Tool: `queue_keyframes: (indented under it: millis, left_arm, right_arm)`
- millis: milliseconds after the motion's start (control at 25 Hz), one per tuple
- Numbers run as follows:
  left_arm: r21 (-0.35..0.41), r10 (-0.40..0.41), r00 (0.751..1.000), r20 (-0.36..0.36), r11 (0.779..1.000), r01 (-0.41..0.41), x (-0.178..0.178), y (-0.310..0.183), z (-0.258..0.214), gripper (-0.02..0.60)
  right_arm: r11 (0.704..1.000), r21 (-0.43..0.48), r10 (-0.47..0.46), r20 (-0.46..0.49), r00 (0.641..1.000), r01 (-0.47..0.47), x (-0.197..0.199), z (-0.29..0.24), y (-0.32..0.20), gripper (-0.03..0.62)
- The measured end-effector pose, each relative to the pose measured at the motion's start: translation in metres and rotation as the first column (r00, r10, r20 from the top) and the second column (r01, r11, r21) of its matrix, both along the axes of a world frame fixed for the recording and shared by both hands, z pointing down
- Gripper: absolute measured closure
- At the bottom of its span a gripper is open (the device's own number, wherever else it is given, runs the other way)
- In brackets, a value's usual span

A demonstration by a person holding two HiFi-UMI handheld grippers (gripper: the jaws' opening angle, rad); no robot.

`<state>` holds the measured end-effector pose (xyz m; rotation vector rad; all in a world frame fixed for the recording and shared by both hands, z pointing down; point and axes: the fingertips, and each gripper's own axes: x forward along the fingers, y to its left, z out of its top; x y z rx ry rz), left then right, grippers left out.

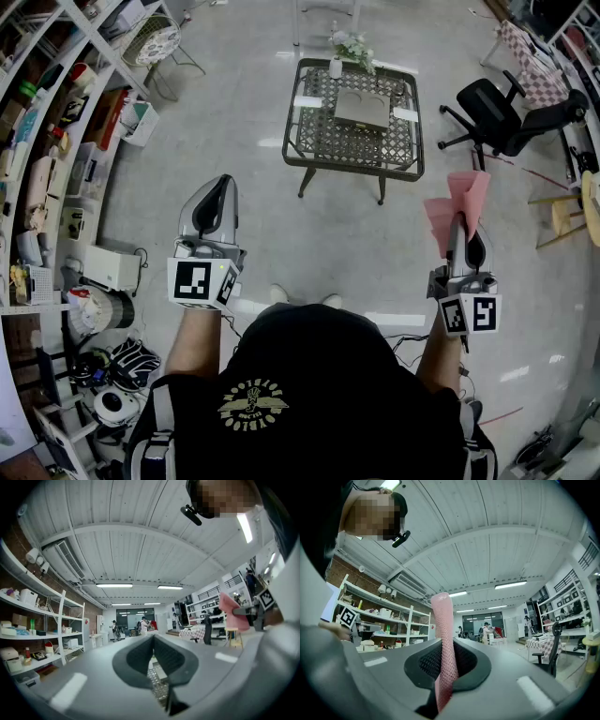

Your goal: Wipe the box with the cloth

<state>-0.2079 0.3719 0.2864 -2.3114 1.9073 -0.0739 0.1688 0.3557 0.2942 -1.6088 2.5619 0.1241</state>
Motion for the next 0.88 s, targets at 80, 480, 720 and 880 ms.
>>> queue_keyframes:
  millis: [80,480,720,880]
  left_arm:
    - [0.005,-0.008,1.0,0.003,1.0,0.008,0.015,0.005,-0.004,0.581]
    - [-0.016,-0.033,0.999,0.006,0.999,0.033,0.059,0.025,0.001,0.581]
    - [-0.016,0.001,1.0,0.027,1.0,-0.001,0.075,0.017,0.003,0.581]
    - [-0.017,0.03,0.999,0.015,0.999,-0.03,0.078,0.002,0.006,0.581]
  right_arm:
    - [1.0,0.001,-0.014,0.002,1.0,0.014,0.012,-0.001,0.003,0.577]
    - [0.998,0.0,-0.058,0.022,0.998,0.058,0.055,0.0,0.007,0.577]
    - [0.999,-0.012,-0.05,0.019,0.999,0.05,0.062,0.009,0.009,0.577]
    - [1.0,-0.015,-0.023,0.012,1.0,0.023,0.063,0.008,0.006,0.577]
